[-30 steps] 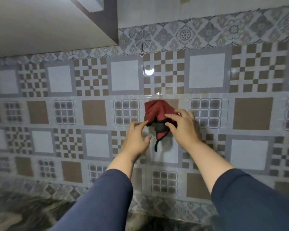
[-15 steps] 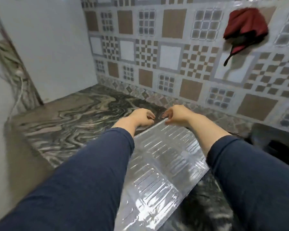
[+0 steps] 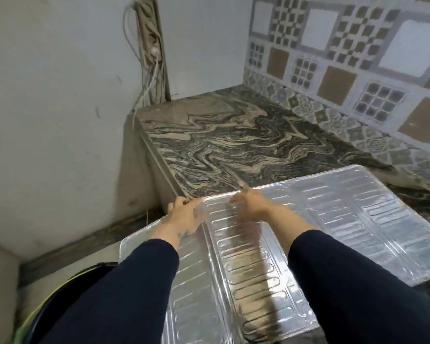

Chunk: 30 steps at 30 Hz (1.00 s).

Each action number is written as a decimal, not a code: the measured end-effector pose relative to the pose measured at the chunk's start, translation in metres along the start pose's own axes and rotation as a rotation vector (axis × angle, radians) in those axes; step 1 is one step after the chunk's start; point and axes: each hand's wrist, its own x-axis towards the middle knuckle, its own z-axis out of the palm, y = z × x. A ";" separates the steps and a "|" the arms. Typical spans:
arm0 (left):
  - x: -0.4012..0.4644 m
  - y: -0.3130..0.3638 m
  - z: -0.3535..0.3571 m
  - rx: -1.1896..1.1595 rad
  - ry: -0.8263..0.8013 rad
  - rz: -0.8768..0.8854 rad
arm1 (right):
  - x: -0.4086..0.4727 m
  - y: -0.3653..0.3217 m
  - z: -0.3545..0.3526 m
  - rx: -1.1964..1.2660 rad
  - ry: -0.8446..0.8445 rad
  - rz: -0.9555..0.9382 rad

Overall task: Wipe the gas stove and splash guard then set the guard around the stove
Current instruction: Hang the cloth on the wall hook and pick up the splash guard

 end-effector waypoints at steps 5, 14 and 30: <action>0.009 -0.008 0.008 0.091 -0.020 0.020 | 0.033 -0.001 0.009 -0.129 -0.047 -0.043; 0.017 -0.011 0.004 0.281 -0.021 0.081 | 0.028 -0.011 -0.001 -0.261 -0.083 -0.071; -0.024 0.017 -0.033 0.300 0.239 0.356 | -0.010 -0.021 -0.050 -0.032 0.249 -0.262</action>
